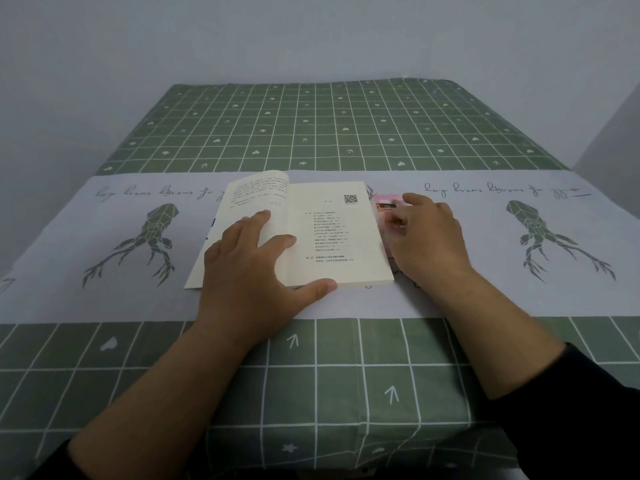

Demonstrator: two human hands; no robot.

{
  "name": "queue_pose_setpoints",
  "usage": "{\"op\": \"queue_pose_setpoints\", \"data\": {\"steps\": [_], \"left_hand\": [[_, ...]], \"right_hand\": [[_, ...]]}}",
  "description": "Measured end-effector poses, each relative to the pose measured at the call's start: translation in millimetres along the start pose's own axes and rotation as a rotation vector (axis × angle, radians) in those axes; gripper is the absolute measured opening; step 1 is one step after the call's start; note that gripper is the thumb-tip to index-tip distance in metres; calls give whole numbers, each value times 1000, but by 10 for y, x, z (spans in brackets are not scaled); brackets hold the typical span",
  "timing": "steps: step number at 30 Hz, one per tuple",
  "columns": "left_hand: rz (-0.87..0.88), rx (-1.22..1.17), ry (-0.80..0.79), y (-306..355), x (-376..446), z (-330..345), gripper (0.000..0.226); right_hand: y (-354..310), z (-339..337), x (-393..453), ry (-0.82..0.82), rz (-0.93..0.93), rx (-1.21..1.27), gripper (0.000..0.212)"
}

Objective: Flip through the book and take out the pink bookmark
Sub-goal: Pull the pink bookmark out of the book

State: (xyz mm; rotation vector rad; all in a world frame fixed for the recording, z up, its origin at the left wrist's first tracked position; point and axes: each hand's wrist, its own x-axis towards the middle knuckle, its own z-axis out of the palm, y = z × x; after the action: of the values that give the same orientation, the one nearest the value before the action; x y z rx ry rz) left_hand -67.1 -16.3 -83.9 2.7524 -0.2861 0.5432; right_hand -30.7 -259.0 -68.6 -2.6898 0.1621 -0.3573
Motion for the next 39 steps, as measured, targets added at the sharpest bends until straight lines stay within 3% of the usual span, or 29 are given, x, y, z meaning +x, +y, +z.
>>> {"op": "queue_pose_setpoints", "data": {"steps": [5, 9, 27, 39], "left_hand": [[-1, -4, 1, -7, 3, 14, 87], [3, -6, 13, -11, 3, 25, 86], [6, -19, 0, 7, 4, -37, 92], [-197, -261, 71, -81, 68, -86, 41]], "right_hand": [[-1, -3, -11, -60, 2, -2, 31], [-47, -24, -50, -11, 50, 24, 35], [-55, 36, -41, 38, -45, 21, 27], [-146, -46, -100, -53, -24, 52, 27]]}}
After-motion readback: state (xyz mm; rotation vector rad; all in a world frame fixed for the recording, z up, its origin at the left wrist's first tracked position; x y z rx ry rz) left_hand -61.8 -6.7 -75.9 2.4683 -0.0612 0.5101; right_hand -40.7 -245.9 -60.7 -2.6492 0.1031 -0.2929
